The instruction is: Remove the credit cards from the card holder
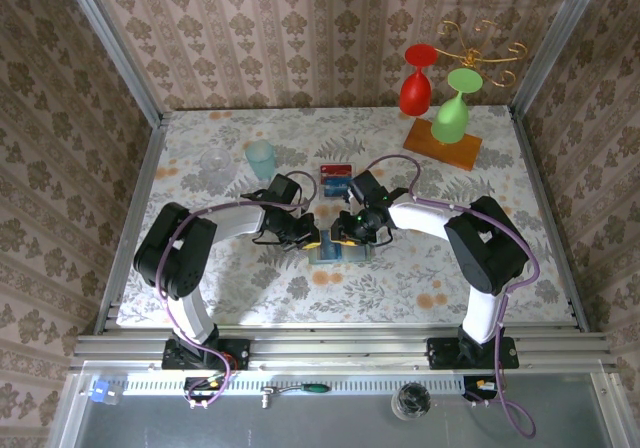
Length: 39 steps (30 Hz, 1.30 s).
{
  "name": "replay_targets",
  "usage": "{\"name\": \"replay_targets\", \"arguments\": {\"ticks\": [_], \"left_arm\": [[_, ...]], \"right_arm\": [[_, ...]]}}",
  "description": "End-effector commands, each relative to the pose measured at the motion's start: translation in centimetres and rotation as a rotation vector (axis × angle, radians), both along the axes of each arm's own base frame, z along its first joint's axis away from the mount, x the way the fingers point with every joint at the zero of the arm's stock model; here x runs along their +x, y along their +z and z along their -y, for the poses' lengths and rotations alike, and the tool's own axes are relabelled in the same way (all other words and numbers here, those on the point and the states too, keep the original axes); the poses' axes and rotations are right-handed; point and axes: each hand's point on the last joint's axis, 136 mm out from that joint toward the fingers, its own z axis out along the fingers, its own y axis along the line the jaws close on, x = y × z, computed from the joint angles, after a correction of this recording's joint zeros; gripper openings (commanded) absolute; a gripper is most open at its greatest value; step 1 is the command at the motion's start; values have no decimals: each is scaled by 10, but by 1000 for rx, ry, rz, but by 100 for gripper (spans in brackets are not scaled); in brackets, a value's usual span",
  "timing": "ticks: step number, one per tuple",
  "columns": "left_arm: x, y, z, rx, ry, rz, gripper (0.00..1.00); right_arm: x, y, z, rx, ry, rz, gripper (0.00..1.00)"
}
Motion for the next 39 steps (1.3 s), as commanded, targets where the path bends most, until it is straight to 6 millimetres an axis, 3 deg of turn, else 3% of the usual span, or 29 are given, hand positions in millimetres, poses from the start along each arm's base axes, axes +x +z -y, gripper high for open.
{"name": "replay_targets", "arguments": {"ticks": [1, 12, 23, 39], "left_arm": [[-2, -3, 4, -7, -21, -11, 0], [-10, -22, -8, 43, -11, -46, 0], [-10, -23, -12, 47, 2, -49, 0], [-8, -22, -12, 46, 5, -50, 0]], "right_arm": [[-3, -2, 6, -11, -20, -16, 30], [-4, -11, 4, 8, -25, -42, 29], [-5, -26, 2, 40, -41, -86, 29], [-2, -12, -5, 119, -51, -67, 17]]}}
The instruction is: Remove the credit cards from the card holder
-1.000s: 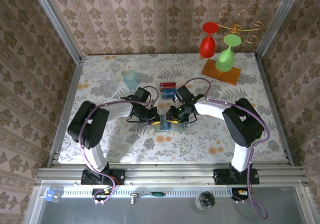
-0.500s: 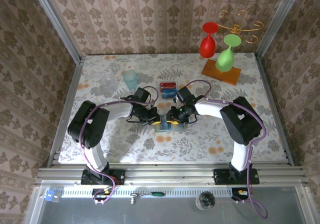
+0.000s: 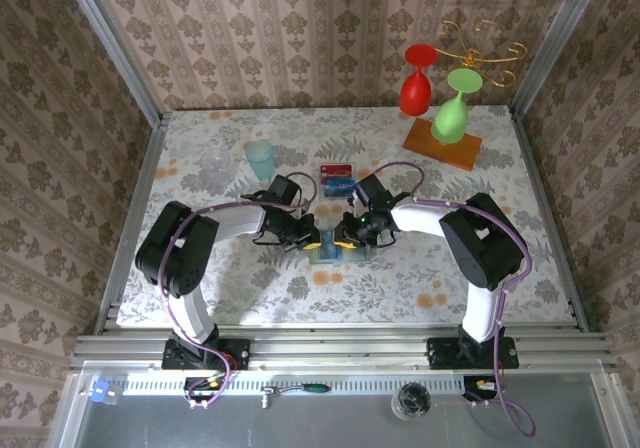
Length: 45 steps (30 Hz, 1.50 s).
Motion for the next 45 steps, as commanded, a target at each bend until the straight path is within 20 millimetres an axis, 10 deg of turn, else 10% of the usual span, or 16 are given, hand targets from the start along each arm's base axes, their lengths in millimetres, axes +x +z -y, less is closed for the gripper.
{"name": "replay_targets", "arguments": {"ticks": [1, 45], "left_arm": [[-8, -17, -12, 54, 7, -41, 0], [-6, -12, -11, 38, 8, -36, 0]], "right_arm": [[-2, 3, -4, 42, -2, -6, 17], [1, 19, 52, -110, -52, 62, 9]]}}
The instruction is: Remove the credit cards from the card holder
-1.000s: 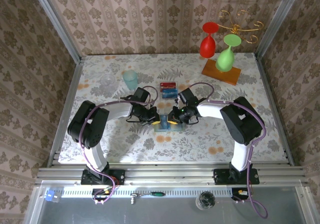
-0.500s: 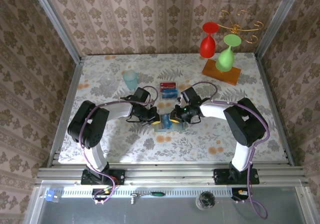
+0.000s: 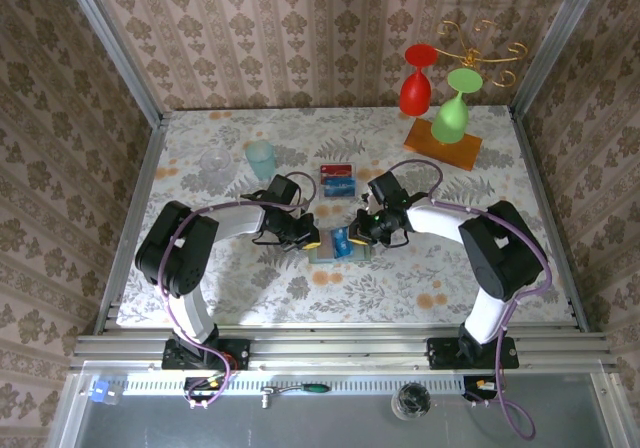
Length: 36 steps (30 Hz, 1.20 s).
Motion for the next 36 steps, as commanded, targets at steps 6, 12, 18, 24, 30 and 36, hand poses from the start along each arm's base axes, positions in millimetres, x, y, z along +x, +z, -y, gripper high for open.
{"name": "replay_targets", "arguments": {"ticks": [6, 12, 18, 24, 30, 36], "left_arm": [[-6, -10, -8, 30, 2, -33, 0], [-6, -9, -7, 22, 3, -34, 0], [-6, -10, -7, 13, 6, -35, 0], [-6, -10, -7, 7, 7, -35, 0], [-7, -11, -6, -5, 7, -37, 0], [-9, -13, -6, -14, -1, -44, 0]], "right_arm": [[-2, 8, 17, -90, -6, 22, 9], [-2, 12, 15, -103, -5, 35, 9], [-3, 17, 13, -123, -7, 59, 9], [-7, 14, -3, -127, 13, 58, 10], [-12, 16, -16, -155, 33, 65, 15], [-14, 16, -20, -159, 29, 75, 11]]}}
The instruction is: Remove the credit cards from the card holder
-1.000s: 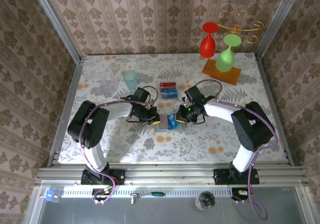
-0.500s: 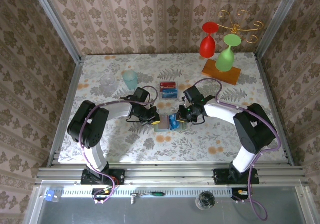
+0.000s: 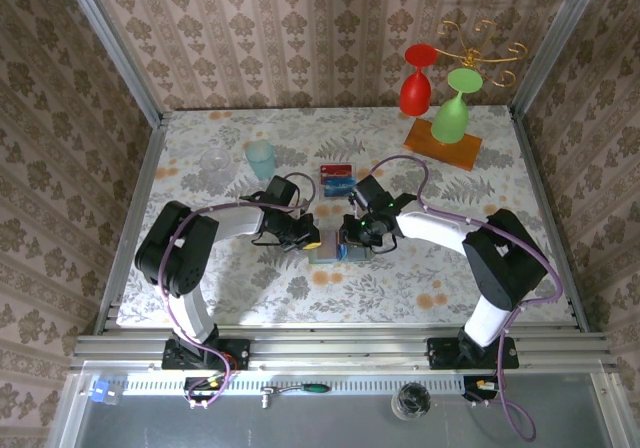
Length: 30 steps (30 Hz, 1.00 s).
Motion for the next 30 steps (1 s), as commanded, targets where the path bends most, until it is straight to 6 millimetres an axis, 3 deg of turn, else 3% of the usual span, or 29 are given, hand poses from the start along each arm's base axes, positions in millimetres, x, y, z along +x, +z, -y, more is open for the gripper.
{"name": "replay_targets", "arguments": {"ticks": [1, 11, 18, 22, 30], "left_arm": [[-9, -13, -8, 20, 4, -45, 0], [-7, -11, -8, 1, 13, -40, 0], [-1, -3, -7, -21, 20, -28, 0], [1, 8, -4, -55, 11, -21, 8], [7, 18, -6, -57, 16, -12, 10]], "right_arm": [[3, -3, 4, -37, -34, -2, 11], [6, 4, 6, -61, -35, 9, 7], [15, 31, 13, -76, -22, 84, 7], [23, 37, 18, -103, 56, 144, 5], [39, 52, 25, -191, 331, 260, 4]]}}
